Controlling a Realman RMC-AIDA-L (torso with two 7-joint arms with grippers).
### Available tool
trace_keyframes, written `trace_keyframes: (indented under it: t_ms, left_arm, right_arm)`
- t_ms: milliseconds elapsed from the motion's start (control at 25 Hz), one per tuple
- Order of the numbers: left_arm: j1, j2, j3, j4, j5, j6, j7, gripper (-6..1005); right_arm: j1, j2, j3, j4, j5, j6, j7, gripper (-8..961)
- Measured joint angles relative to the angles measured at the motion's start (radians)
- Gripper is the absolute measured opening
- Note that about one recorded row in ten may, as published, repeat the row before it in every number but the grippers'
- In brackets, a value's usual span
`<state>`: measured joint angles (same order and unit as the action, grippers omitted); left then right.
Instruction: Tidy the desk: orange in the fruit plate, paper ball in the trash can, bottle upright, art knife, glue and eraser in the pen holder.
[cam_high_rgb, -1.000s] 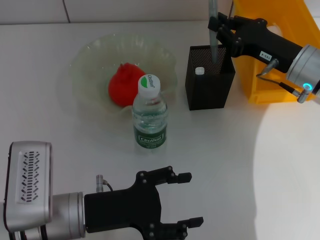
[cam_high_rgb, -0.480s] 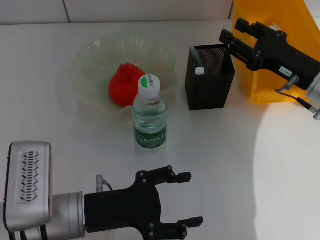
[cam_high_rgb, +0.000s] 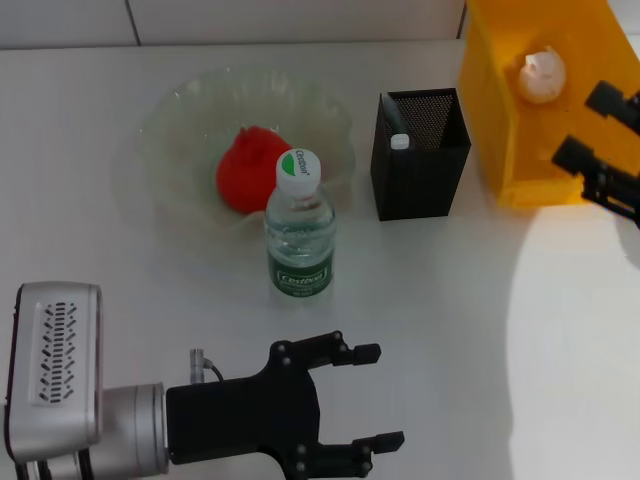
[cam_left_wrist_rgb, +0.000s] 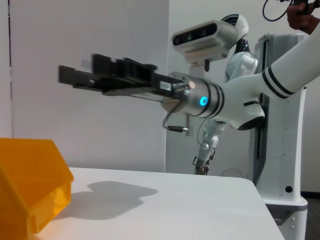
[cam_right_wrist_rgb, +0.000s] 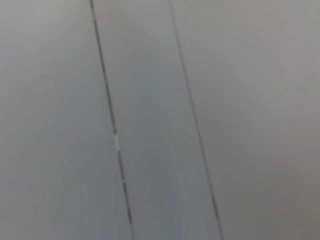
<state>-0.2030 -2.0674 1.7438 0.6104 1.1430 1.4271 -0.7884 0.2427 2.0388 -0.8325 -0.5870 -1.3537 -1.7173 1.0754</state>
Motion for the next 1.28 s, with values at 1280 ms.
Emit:
trace_keyframes:
  t_ms: [1280]
  left_arm:
    - [0.015,0.003,-0.102,-0.040,0.005,0.014,0.000,786]
  right_arm:
    - [-0.072,0.038,0.092,-0.121,-0.538,-0.137,-0.029,830]
